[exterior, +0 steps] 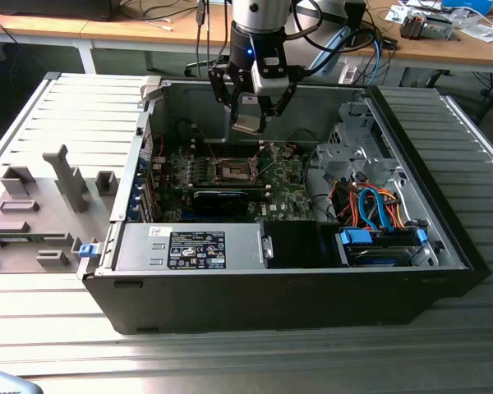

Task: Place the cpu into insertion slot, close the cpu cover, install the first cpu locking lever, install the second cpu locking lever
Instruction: 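Place the cpu into insertion slot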

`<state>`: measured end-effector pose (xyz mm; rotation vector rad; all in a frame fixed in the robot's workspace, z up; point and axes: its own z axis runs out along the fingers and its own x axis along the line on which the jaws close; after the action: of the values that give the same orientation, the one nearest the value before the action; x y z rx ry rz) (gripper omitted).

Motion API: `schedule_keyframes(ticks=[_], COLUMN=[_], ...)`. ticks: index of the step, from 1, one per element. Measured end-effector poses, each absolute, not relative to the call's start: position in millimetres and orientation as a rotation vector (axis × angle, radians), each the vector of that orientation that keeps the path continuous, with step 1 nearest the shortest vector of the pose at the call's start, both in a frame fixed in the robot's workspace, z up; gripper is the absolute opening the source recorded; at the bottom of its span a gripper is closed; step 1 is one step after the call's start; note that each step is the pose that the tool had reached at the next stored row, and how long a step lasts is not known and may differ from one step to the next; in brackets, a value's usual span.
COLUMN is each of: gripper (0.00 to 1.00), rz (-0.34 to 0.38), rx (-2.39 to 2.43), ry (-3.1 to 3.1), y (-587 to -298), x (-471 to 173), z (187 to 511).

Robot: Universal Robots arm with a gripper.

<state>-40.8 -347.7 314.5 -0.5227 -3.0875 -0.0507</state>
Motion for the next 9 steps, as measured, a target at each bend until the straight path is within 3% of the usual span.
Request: schedule_keyframes(ticks=[9], gripper=[0.55], rz=[-0.051], rx=[-0.538], ry=[-3.085], y=[-347.7], x=[-40.8], z=[314.5])
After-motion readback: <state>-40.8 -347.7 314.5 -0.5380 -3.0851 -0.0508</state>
